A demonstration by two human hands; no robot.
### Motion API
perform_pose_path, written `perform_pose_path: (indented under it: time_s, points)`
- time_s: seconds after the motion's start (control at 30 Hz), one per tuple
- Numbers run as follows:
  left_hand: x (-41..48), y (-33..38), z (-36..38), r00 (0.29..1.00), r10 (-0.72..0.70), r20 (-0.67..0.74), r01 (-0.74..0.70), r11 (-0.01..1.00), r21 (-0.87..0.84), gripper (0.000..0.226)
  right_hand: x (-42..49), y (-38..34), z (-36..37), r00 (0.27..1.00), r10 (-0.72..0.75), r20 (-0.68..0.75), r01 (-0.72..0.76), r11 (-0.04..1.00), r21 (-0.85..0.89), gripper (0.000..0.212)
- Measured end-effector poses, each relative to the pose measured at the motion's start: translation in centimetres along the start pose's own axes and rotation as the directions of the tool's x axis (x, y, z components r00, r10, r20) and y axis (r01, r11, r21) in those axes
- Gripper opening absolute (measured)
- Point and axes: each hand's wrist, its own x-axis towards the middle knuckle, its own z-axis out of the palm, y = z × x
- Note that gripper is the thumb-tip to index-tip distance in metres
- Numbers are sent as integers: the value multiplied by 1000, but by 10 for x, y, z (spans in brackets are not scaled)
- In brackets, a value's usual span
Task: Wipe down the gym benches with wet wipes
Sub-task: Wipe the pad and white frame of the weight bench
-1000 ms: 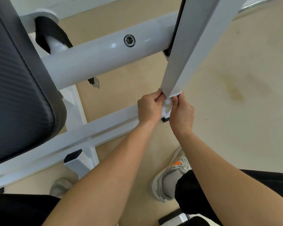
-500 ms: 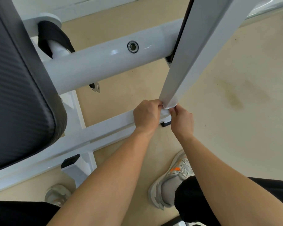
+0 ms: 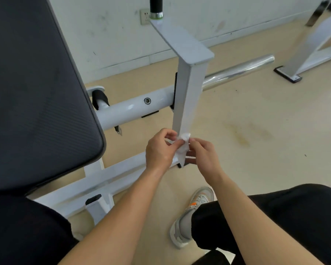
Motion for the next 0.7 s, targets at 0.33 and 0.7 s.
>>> perform_pose_path:
  time_s: [0.33,0.7]
  points:
    - [3,81,-24,994,98,42,-97,995,-37,12,0,-74,-33,922,-219,-318,205,976,-78,6]
    - [39,104,-54,989,102,-106,-104,994,-20,17,53,-121,-1,880,-382,-283,348,923,-166,32]
